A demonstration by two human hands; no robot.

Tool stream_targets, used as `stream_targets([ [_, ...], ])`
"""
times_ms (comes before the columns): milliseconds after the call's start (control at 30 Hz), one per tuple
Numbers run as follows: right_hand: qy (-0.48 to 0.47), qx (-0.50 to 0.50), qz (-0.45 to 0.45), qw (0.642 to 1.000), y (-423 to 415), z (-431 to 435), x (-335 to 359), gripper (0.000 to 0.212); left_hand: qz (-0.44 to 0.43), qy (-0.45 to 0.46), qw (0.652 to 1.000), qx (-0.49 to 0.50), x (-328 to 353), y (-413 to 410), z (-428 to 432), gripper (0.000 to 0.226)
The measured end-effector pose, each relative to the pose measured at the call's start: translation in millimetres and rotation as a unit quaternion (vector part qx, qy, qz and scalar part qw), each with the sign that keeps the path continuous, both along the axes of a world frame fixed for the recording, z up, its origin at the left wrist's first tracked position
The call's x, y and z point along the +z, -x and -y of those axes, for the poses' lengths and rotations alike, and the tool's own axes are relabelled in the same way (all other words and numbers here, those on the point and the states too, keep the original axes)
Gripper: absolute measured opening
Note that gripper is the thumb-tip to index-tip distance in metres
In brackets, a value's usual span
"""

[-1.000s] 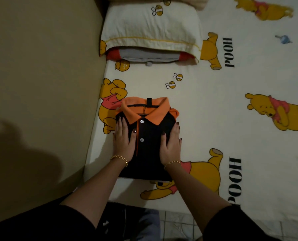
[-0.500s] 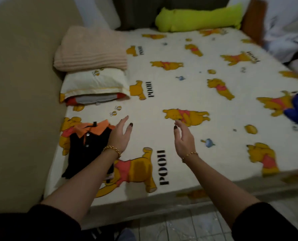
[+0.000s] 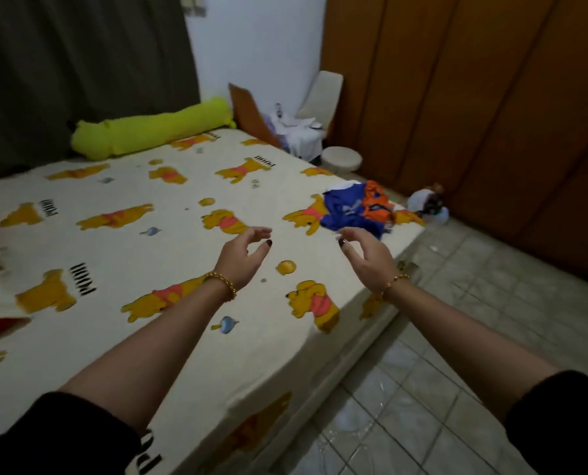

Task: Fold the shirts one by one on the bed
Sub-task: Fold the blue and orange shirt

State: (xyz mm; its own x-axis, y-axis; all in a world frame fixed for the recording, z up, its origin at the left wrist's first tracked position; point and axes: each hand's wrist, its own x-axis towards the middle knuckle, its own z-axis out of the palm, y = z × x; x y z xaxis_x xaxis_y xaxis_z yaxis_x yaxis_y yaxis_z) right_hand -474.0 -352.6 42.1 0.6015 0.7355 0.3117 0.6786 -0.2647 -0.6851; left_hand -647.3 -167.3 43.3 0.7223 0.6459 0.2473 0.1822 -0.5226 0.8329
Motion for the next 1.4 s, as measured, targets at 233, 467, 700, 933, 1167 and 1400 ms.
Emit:
stream_targets([
  [233,0.016,-0.087,-0.009,0.996,-103,35,-12,0.031,-0.032,-0.003,0.994,-0.106,-16,-132,10,0.024],
  [467,0.035,-0.118,-0.037,0.992,-211,3,-24,0.026,-0.051,0.002,0.988,-0.149,-26,-256,-33,0.019],
  [700,0.030,-0.140,-0.055,0.988,-311,-52,-28,0.024,-0.083,-0.005,0.982,-0.171,-35,-371,-90,0.018],
  [933,0.067,-0.144,-0.100,0.982,-392,-80,-69,0.025,-0.128,0.010,0.978,-0.162,-67,-446,-117,0.019],
  [1167,0.151,-0.120,-0.131,0.973,-500,-102,-127,0.027,-0.190,0.043,0.972,-0.128,-119,-530,-132,0.019],
  [1400,0.318,-0.036,-0.049,0.946,-623,-128,-195,0.038,-0.289,0.025,0.948,-0.129,-187,-634,-144,0.021],
])
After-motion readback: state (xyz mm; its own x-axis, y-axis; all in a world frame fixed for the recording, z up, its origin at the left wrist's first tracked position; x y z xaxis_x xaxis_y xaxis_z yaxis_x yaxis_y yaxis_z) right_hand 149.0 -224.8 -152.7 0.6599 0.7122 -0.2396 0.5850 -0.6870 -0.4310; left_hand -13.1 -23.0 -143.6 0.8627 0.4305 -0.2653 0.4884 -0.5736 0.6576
